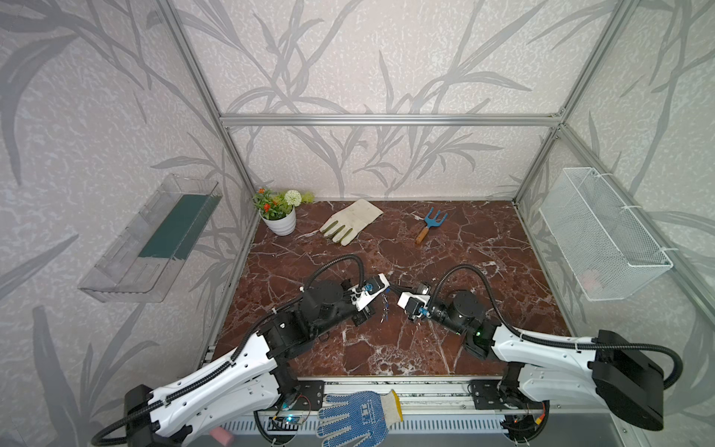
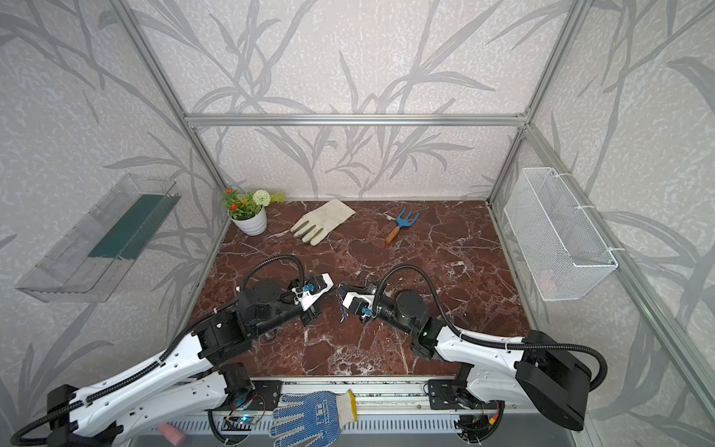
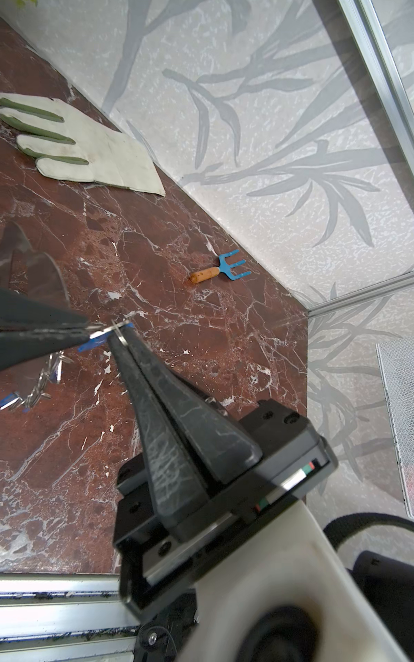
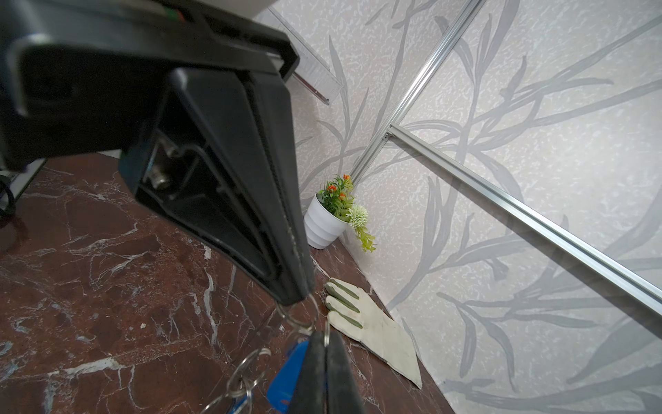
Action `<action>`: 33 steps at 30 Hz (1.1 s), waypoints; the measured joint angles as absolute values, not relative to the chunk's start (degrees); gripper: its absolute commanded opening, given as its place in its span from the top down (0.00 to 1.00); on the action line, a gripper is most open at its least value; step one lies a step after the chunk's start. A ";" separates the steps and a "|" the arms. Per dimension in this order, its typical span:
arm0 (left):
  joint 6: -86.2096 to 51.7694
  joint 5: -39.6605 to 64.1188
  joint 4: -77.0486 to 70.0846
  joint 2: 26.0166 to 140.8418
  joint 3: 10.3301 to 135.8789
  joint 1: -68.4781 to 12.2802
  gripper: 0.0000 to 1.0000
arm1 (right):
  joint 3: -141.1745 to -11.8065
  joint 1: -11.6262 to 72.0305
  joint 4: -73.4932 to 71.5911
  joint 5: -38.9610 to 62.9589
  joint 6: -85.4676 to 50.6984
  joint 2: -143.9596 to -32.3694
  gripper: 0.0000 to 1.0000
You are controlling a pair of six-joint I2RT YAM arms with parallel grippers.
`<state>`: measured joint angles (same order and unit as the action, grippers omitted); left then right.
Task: Attach keys to a key ring
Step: Insert the key into the keyring.
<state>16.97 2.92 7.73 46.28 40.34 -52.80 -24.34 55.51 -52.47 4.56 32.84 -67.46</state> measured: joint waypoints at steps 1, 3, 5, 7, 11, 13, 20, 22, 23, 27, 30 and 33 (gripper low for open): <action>16.97 2.92 7.73 46.28 40.34 -52.80 1.00 | -24.34 55.51 -52.47 4.56 32.84 -67.46 1.00; 16.97 2.90 7.73 46.28 40.34 -52.80 1.00 | -24.32 55.51 -52.49 4.56 32.84 -67.46 1.00; 16.97 2.90 7.73 46.28 40.34 -52.80 1.00 | -24.25 55.51 -52.49 4.58 32.84 -67.44 1.00; 16.97 2.90 7.73 46.28 40.34 -52.80 1.00 | -24.25 55.51 -52.49 4.84 32.84 -67.44 1.00; 16.97 2.87 7.73 46.28 40.34 -52.80 1.00 | -24.25 55.81 -52.49 5.23 32.84 -67.40 1.00; 16.97 2.87 7.73 46.28 40.34 -52.80 1.00 | -24.25 55.94 -52.49 5.54 32.84 -67.40 1.00; 16.84 2.63 7.75 46.30 40.34 -52.80 1.00 | -23.75 56.05 -53.01 5.58 32.84 -67.31 1.00; 16.78 2.59 7.73 46.30 40.34 -52.80 1.00 | -23.49 56.05 -53.34 5.56 32.84 -67.29 1.00; 16.73 2.52 7.70 46.30 40.34 -52.80 1.00 | -23.44 56.12 -53.36 5.54 32.86 -67.29 1.00; 16.67 2.42 7.73 46.30 40.34 -52.80 1.00 | -23.42 56.23 -53.47 5.54 32.84 -67.24 1.00; 16.49 2.20 7.73 46.33 40.34 -52.80 1.00 | -23.40 56.45 -53.58 5.52 32.84 -67.24 1.00; 16.40 1.83 7.68 46.37 40.34 -52.80 1.00 | -23.40 56.80 -53.58 5.50 32.86 -67.24 1.00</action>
